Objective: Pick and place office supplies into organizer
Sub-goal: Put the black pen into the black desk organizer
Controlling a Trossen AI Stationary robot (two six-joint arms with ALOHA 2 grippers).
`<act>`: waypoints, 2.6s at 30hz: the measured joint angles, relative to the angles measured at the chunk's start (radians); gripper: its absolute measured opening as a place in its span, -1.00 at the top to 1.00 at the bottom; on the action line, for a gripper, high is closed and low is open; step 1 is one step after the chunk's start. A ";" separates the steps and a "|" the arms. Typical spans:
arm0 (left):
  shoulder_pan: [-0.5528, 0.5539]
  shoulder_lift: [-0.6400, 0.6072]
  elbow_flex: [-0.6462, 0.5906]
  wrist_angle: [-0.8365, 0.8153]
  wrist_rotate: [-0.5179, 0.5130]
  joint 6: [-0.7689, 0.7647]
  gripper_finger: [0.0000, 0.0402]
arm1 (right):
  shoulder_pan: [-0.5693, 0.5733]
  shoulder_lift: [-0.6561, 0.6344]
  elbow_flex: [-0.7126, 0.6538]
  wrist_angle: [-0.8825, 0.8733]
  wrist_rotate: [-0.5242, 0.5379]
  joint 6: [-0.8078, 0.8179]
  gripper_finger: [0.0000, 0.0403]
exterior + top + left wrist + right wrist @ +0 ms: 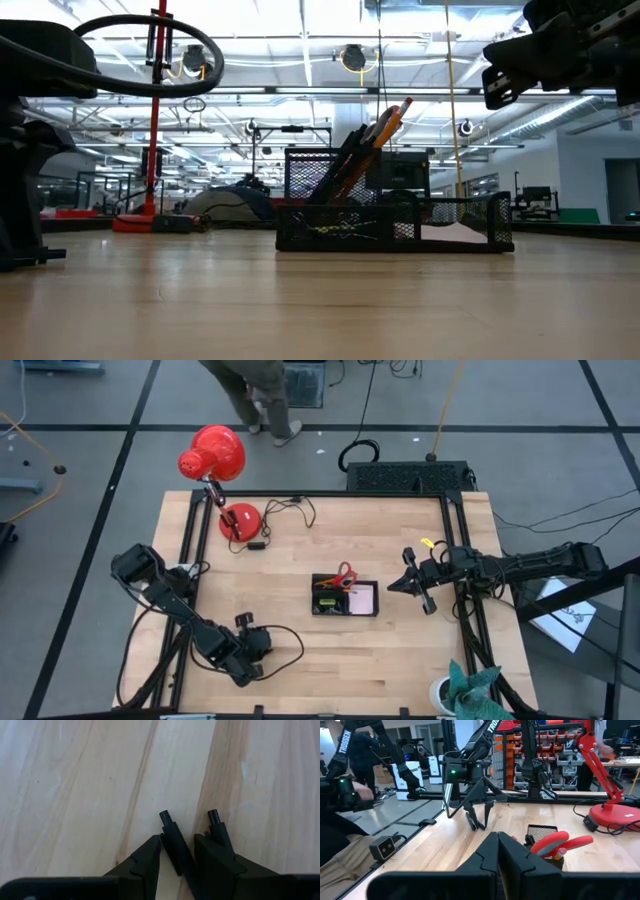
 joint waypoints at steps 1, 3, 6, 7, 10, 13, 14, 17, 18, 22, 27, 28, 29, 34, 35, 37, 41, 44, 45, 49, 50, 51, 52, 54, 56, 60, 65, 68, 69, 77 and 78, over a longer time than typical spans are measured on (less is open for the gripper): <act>0.000 0.001 0.000 0.002 -0.006 -0.007 0.35 | 0.000 0.000 0.000 0.000 0.000 0.000 1.00; -0.003 0.002 0.000 0.005 -0.013 -0.018 0.35 | 0.000 0.000 0.000 0.000 -0.001 0.000 1.00; -0.006 0.003 0.000 0.018 -0.014 -0.013 0.45 | 0.000 0.000 0.000 0.000 -0.001 0.001 1.00; -0.006 0.003 0.000 0.022 -0.014 -0.013 0.50 | 0.000 0.000 0.000 0.000 -0.001 0.001 1.00; -0.006 0.004 0.000 0.033 -0.015 -0.014 0.70 | 0.000 0.000 0.000 0.000 -0.001 0.001 1.00; -0.006 0.004 0.000 0.051 -0.029 -0.007 0.86 | 0.000 0.000 0.000 0.000 -0.002 0.001 1.00; -0.006 0.006 0.000 0.062 -0.045 -0.003 0.89 | 0.000 0.000 0.000 0.000 -0.002 0.001 1.00; -0.010 0.007 -0.006 0.109 -0.110 0.030 0.89 | 0.000 0.000 0.000 0.000 -0.002 0.001 1.00; -0.010 0.006 -0.009 0.125 -0.135 0.048 0.86 | 0.000 0.000 0.000 0.000 -0.002 0.001 1.00; -0.008 -0.007 -0.017 0.191 -0.263 0.162 0.74 | 0.000 0.000 0.000 0.000 -0.002 0.001 1.00; 0.029 -0.014 -0.013 0.257 -0.453 0.282 0.75 | 0.000 0.000 0.000 0.001 -0.002 0.001 1.00; 0.042 -0.013 -0.015 0.269 -0.484 0.306 0.77 | 0.000 0.000 0.000 0.001 -0.002 0.001 1.00; 0.059 -0.012 -0.014 0.292 -0.508 0.337 0.79 | 0.000 0.000 0.000 0.001 -0.002 0.001 1.00; 0.165 -0.030 -0.014 0.510 -0.516 0.628 0.86 | 0.000 0.000 0.000 0.006 -0.002 0.001 1.00; 0.192 -0.036 -0.014 0.579 -0.490 0.708 0.86 | 0.000 0.000 0.000 0.008 -0.002 0.001 1.00; 0.249 -0.057 -0.012 0.700 -0.416 0.873 0.84 | 0.000 0.000 0.000 0.008 -0.002 0.001 1.00; 0.347 -0.136 -0.010 0.866 -0.290 1.126 0.83 | 0.000 0.000 0.000 0.005 -0.004 0.007 1.00; 0.418 -0.207 -0.011 0.913 -0.179 1.239 0.86 | 0.000 0.000 0.000 0.001 -0.006 0.008 1.00; 0.449 -0.224 -0.010 0.930 -0.118 1.255 0.88 | 0.000 0.000 0.000 0.000 -0.006 0.006 1.00; 0.580 -0.235 -0.010 1.017 0.153 1.264 0.91 | 0.000 0.000 0.000 0.000 -0.006 -0.002 1.00; 0.608 -0.223 -0.010 1.048 0.220 1.264 0.90 | 0.000 0.000 0.000 0.002 -0.006 -0.004 1.00; 0.634 -0.207 -0.010 1.087 0.285 1.265 0.89 | 0.000 0.000 0.000 0.003 -0.006 -0.006 1.00; 0.658 -0.186 -0.010 1.122 0.349 1.263 0.88 | 0.000 0.000 0.000 0.002 -0.006 -0.006 1.00; 0.695 -0.136 -0.010 1.213 0.471 1.259 0.87 | 0.000 0.000 0.000 0.001 -0.006 -0.006 1.00; 0.724 -0.083 -0.010 1.302 0.549 1.244 0.87 | 0.000 0.000 0.000 0.001 -0.006 -0.006 1.00; 0.758 -0.012 -0.010 1.368 0.590 1.221 0.91 | 0.000 0.000 0.000 0.000 -0.006 -0.006 1.00; 0.773 0.039 -0.010 1.391 0.605 1.197 0.88 | 0.000 0.000 0.000 0.000 -0.006 -0.006 1.00; 0.779 0.050 -0.010 1.384 0.606 1.194 0.88 | 0.000 0.000 0.000 0.000 -0.006 -0.012 1.00; 0.779 0.054 -0.010 1.385 0.605 1.192 0.89 | 0.000 0.000 0.000 0.000 -0.006 -0.015 1.00; 0.779 0.058 -0.010 1.386 0.594 1.137 0.74 | 0.000 0.000 0.000 0.000 -0.007 -0.010 1.00; 0.779 0.058 -0.010 1.385 0.594 1.134 0.69 | 0.000 0.000 0.000 0.000 -0.007 -0.010 1.00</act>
